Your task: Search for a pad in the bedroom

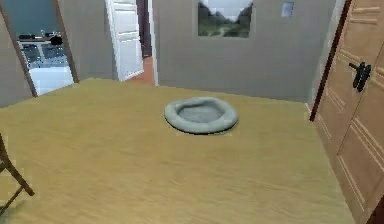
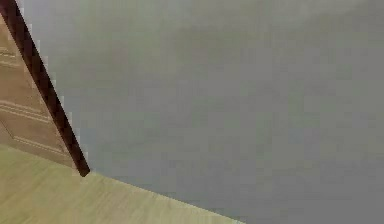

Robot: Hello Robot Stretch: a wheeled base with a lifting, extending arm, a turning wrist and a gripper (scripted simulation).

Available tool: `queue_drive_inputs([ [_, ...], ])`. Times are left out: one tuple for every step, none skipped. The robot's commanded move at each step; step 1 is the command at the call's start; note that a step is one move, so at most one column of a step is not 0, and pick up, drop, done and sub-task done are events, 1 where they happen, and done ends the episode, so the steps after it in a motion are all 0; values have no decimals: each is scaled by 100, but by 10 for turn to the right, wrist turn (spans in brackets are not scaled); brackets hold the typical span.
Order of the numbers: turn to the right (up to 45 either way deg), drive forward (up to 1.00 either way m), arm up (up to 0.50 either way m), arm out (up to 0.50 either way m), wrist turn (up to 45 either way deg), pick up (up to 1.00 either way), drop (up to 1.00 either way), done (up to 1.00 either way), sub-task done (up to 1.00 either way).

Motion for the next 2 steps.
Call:
queue_drive_inputs([
  [180, 0, 0, 0, 0, 0, 0, 0, 0],
  [0, 45, 0, 0, 0, 0, 0, 0, 0],
])
